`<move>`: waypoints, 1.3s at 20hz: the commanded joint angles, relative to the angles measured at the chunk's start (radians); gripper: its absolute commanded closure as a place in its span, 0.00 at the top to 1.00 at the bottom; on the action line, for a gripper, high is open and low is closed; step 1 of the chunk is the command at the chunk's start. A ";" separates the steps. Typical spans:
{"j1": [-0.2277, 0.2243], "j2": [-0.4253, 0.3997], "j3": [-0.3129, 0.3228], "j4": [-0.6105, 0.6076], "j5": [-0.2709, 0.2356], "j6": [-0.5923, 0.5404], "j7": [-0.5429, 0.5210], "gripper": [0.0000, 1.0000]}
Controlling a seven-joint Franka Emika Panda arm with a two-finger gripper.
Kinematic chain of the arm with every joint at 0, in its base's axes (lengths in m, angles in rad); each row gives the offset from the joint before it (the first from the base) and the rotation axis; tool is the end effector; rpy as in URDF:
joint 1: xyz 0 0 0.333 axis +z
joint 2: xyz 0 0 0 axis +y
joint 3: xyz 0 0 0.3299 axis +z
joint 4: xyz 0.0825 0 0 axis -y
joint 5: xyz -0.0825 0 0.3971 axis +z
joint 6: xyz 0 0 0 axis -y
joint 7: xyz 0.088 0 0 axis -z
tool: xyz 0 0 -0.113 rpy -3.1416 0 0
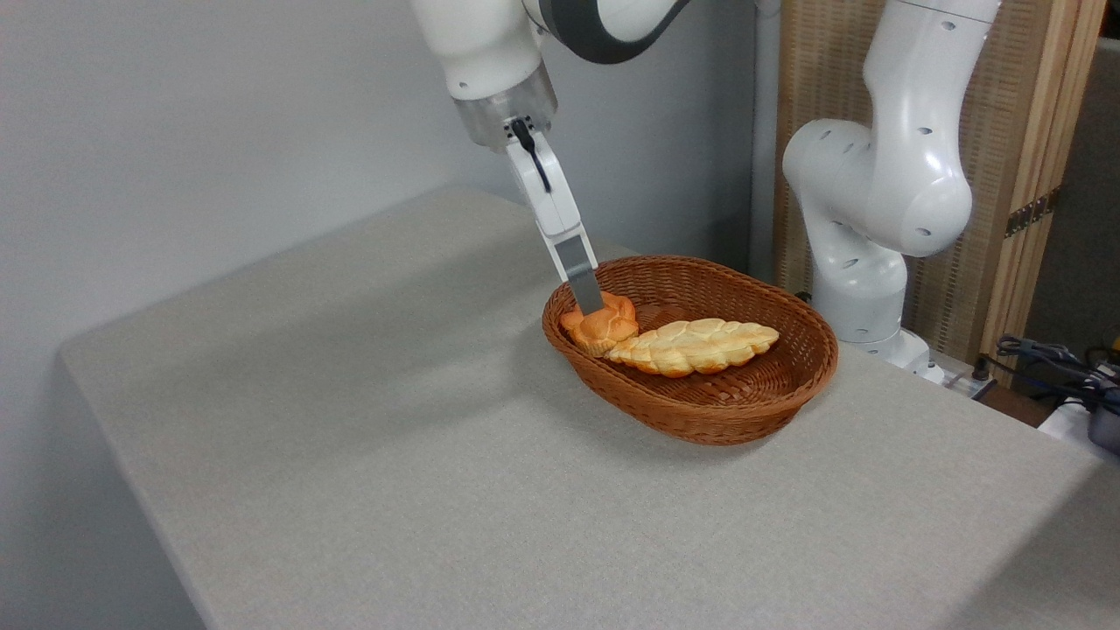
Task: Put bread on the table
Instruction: 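Move the gripper over the round orange bun and lower into the basket, then close the gripper fingers around the round orange bun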
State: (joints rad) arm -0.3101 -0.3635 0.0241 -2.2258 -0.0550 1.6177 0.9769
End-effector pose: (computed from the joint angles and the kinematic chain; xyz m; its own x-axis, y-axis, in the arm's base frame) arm 0.4033 -0.1240 0.5048 0.2987 -0.9506 -0.0849 -0.9211 -0.3104 0.2351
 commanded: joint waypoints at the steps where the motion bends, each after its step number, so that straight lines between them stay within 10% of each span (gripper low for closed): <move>1: -0.029 -0.049 0.011 -0.066 -0.011 -0.013 0.077 1.00; 26: -0.115 0.048 0.011 -0.133 0.003 0.094 0.175 0.99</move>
State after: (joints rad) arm -0.4144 -0.3179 0.0234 -2.3586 -0.0548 1.7013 1.1217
